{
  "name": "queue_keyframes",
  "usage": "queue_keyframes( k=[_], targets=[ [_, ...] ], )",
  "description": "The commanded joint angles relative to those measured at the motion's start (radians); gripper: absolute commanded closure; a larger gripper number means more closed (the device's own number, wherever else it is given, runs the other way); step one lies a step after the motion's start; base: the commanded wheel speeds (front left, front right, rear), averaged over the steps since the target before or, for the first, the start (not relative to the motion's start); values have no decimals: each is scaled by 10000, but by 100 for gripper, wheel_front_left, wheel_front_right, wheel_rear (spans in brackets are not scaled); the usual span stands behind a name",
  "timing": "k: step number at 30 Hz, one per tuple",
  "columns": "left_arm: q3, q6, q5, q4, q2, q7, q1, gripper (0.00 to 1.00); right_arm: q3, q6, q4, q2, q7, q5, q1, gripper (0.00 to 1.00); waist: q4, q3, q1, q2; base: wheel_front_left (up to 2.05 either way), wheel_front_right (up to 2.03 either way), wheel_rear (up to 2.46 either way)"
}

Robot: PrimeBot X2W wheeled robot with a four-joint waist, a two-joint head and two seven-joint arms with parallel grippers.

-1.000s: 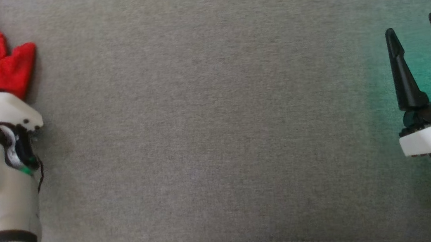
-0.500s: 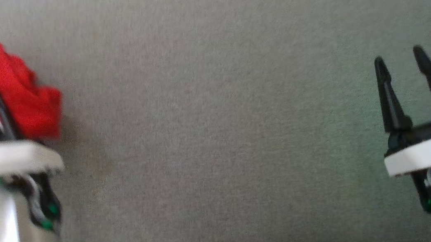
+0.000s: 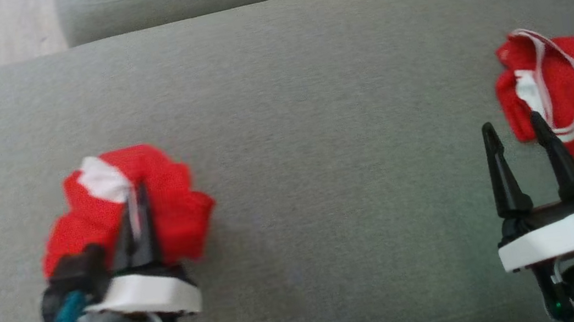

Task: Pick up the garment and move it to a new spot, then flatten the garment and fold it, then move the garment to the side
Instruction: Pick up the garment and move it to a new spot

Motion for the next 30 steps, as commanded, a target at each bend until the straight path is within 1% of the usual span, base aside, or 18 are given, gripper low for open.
queue_keyframes(
  k=[1, 4, 8, 10, 16, 17, 18, 19, 22, 24, 27, 30],
  targets=[
    [223, -50, 87, -342, -12, -2, -501, 100, 237, 65, -352, -19, -28, 69, -221, 0, -364, 41, 1, 0, 0, 0, 0],
    [-512, -328, 274, -43, -79, 129, -918, 100, 388, 65, -293, 1, -34, 335, -300, 0, -898, 174, 1, 0, 0, 0, 0],
    [-1411, -717, 532, 619, -149, 237, -1852, 100, 619, 65, -135, 15, -159, 544, -512, 0, -1667, 419, 1, 0, 0, 0, 0],
    [-1761, -820, 657, 1009, -176, 290, -2351, 100, 714, 65, -60, 17, -249, 679, -589, 0, -2007, 563, 1, 0, 0, 0, 0],
    [-2644, -1148, 727, 2581, -228, 363, -3417, 100, 751, 65, 226, 20, -505, 752, -724, 0, -2688, 959, 1, 0, 0, 0, 0],
    [-2769, -1195, 738, 2907, -231, 433, -3507, 96, 771, 65, 274, 20, -541, 752, -744, 0, -2750, 1001, 1, 0, 0, 0, 0],
    [-2863, -1225, 706, 3181, -235, 484, -3581, 53, 756, 65, 308, 20, -571, 615, -768, 0, -2784, 1051, 1, 0, 0, 0, 0],
    [-2963, -1221, 728, 3420, -238, 485, -3659, 0, 744, 65, 340, 20, -611, 548, -786, 0, -2792, 1073, 1, 0, 0, 0, 0],
    [-3095, -1072, 764, 3798, -244, 170, -3797, 0, 661, 65, 442, 21, -697, 426, -798, 0, -2723, 1092, 1, 0, 0, 0, 0],
    [-3150, -1036, 671, 3771, -247, -82, -3737, 0, 624, 65, 496, 21, -726, 371, -804, 0, -2580, 1034, 1, 0, 0, 0, 0],
    [-3040, -890, 397, 3250, -250, -366, -3438, 0, 602, 65, 542, 21, -727, 272, -807, 0, -2263, 859, 1, 0, 0, 0, 0],
    [-2798, -691, 224, 2436, -247, -461, -3053, 0, 574, 65, 549, 21, -653, 149, -796, 0, -1844, 659, 1, 0, 0, 0, 0]
  ],
)
